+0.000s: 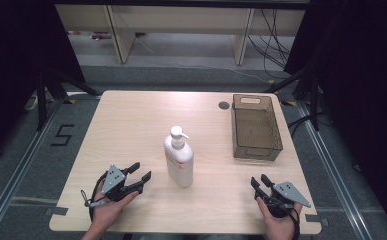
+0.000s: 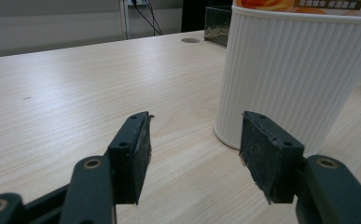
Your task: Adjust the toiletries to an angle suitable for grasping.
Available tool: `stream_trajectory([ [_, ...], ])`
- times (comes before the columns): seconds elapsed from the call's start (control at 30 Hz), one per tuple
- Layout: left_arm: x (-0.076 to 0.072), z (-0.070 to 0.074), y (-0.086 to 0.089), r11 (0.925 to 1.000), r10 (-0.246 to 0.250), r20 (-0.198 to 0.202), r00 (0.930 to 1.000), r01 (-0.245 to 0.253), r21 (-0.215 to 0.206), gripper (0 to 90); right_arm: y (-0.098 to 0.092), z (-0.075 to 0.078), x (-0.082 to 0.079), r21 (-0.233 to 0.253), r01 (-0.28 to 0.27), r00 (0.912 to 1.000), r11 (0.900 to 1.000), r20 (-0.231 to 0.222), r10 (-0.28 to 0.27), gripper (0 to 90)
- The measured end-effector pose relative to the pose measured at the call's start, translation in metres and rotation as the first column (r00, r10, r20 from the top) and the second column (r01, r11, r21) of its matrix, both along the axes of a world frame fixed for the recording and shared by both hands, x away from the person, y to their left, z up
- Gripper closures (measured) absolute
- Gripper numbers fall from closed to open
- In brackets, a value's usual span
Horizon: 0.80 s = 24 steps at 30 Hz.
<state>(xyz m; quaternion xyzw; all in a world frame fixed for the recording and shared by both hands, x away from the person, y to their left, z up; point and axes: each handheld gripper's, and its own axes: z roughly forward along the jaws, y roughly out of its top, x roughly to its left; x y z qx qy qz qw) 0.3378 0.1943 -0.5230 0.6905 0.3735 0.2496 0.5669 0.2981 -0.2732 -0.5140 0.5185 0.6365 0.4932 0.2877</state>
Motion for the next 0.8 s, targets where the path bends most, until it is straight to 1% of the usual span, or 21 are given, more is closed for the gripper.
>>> stream_trajectory([
  [0.03,-0.002,0.001,0.0,1.0,0.004,-0.015,0.9999,-0.004,-0.006,45.2,-0.001,0.0,0.0,-0.013,-0.004,1.0,1.0,0.004,0.004,58.0],
  [0.07,-0.002,0.001,0.0,1.0,0.004,-0.015,0.9999,-0.004,-0.006,48.8,-0.001,0.0,0.0,-0.013,-0.004,1.0,1.0,0.004,0.004,58.0],
  [0.1,-0.003,0.002,-0.001,0.9999,-0.003,-0.022,0.9998,0.002,-0.012,48.8,-0.001,-0.001,0.003,-0.027,-0.011,0.9997,1.0,0.021,0.011,58.0],
  [0.13,-0.006,0.006,-0.006,0.9988,-0.03,-0.009,0.9995,0.03,-0.039,61.4,-0.002,0.001,0.001,-0.056,-0.004,1.0,0.998,0.001,0.004,58.3],
  [0.17,-0.006,0.006,-0.006,0.9988,-0.03,-0.009,0.9995,0.03,-0.039,65.6,-0.002,0.001,0.001,-0.056,-0.004,1.0,0.998,0.001,0.004,58.3],
  [0.2,-0.009,0.011,-0.012,0.9983,-0.053,0.012,0.9985,0.053,-0.025,72.3,0.0,0.0,0.001,-0.033,0.002,0.9999,0.999,0.011,-0.002,58.4],
  [0.23,-0.012,0.015,-0.016,0.9975,-0.069,0.028,0.9972,0.07,-0.014,72.3,0.0,0.0,0.001,-0.033,0.002,0.9999,0.999,0.011,-0.002,58.4],
  [0.27,-0.016,0.024,-0.025,0.9944,-0.106,0.052,0.993,0.106,0.005,82.5,-0.001,-0.001,0.003,-0.036,-0.013,0.9998,0.999,0.016,0.014,58.6],
  [0.3,-0.016,0.028,-0.03,0.9929,-0.119,0.062,0.991,0.119,0.003,85.1,-0.001,0.0,0.003,-0.031,-0.017,0.9998,0.999,0.004,0.017,58.7],
  [0.33,-0.016,0.03,-0.034,0.9914,-0.13,0.068,0.9892,0.131,-0.005,87.9,0.0,0.0,0.003,-0.021,-0.016,0.9999,1.0,0.005,0.016,58.8],
  [0.37,-0.017,0.034,-0.039,0.9899,-0.141,0.059,0.9882,0.142,0.001,89.2,-0.001,0.0,0.002,-0.041,-0.007,0.9999,0.999,0.007,0.007,58.9],
  [0.4,-0.017,0.036,-0.043,0.9882,-0.152,0.058,0.9866,0.153,-0.007,89.4,0.0,0.0,0.002,-0.037,-0.01,0.9999,0.999,0.001,0.01,58.9],
  [0.43,-0.017,0.036,-0.043,0.9882,-0.152,0.058,0.9866,0.153,-0.007,89.5,0.0,0.0,0.002,-0.037,-0.01,0.9999,0.999,0.001,0.01,58.9],
  [0.47,-0.015,0.039,-0.051,0.9851,-0.17,0.054,0.9839,0.171,-0.015,89.6,-0.001,0.0,0.002,-0.061,-0.003,0.9999,0.998,0.017,0.004,58.9],
  [0.5,-0.015,0.039,-0.051,0.9851,-0.17,0.054,0.9839,0.171,-0.015,89.6,-0.001,0.0,0.002,-0.061,-0.003,0.9999,0.998,0.017,0.004,58.9],
  [0.6,-0.009,0.043,-0.063,0.9807,-0.193,0.05,0.9799,0.194,-0.022,89.6,-0.001,0.001,0.002,-0.063,-0.002,1.0,0.998,0.008,0.003,58.9],
  [0.63,-0.009,0.043,-0.063,0.9807,-0.193,0.05,0.9799,0.194,-0.022,89.6,-0.001,0.001,0.002,-0.063,-0.002,1.0,0.998,0.008,0.003,58.9],
  [0.67,-0.008,0.045,-0.066,0.9802,-0.197,0.048,0.9792,0.198,-0.012,89.6,-0.001,0.0,0.002,-0.068,0.0,1.0,0.998,0.007,0.001,58.9],
  [0.7,-0.006,0.046,-0.068,0.9799,-0.198,0.046,0.9791,0.199,-0.013,89.6,0.0,0.0,0.003,-0.061,-0.002,0.9998,0.998,0.018,0.003,58.9],
  [0.73,-0.004,0.046,-0.071,0.9781,-0.206,0.049,0.9773,0.207,-0.021,89.6,0.0,0.001,0.002,-0.058,-0.003,0.9999,0.998,0.015,0.004,58.9],
  [0.8,-0.002,0.048,-0.075,0.9783,-0.207,0.04,0.9776,0.207,-0.007,89.7,0.001,0.0,0.003,-0.043,-0.023,0.9997,0.999,0.007,0.024,58.9],
])
